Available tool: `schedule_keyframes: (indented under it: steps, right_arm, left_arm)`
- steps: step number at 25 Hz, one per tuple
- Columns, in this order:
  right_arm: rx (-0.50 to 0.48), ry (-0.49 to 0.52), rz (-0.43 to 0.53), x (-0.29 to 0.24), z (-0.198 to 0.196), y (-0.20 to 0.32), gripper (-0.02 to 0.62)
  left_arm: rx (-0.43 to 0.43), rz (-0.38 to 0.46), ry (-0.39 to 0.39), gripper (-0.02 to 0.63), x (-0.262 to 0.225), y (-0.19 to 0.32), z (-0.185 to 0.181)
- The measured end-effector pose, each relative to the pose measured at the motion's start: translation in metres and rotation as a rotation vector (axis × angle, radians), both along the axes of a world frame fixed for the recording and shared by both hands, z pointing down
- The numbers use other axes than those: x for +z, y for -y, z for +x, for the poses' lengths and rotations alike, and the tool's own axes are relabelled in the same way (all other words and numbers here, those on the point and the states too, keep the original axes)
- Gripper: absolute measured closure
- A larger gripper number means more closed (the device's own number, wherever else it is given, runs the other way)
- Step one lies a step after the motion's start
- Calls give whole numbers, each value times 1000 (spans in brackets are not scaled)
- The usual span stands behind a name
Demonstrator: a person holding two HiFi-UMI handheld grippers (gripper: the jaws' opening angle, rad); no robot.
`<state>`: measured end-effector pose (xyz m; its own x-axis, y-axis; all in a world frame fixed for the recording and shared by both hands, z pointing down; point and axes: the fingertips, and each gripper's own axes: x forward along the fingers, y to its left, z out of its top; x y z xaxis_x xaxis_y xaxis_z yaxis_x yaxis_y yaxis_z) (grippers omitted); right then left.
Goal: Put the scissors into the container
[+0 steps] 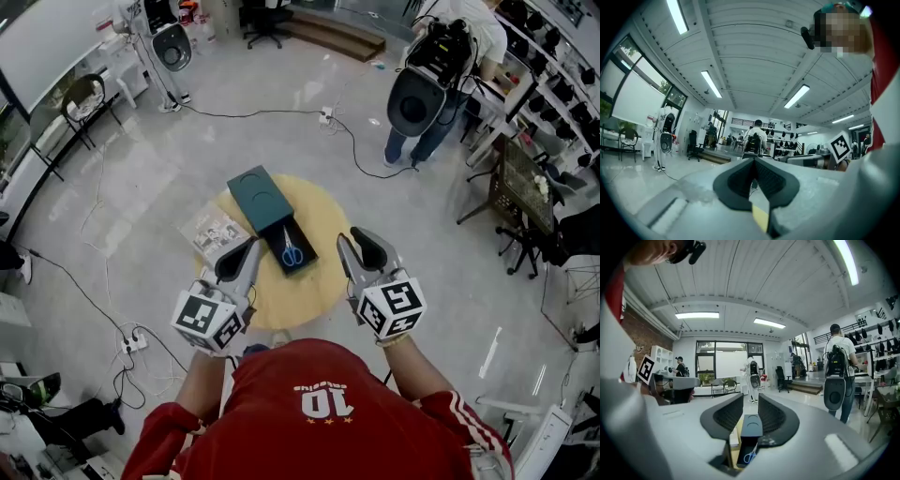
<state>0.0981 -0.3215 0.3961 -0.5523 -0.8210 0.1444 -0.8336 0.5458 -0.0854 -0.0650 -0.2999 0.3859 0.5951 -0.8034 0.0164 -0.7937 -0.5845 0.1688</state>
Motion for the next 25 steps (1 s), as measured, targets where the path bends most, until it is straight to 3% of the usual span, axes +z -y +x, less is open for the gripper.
schedule_keyframes:
  steps: [14,25]
  right_arm:
    - [-79,86,68,-43,9,-33,572]
    - [-61,91,90,-53,17,-40,604]
  left_arm:
    - [-41,44,-1,604,-23,-32,22]
    - [-55,73,28,604,-36,-39,25]
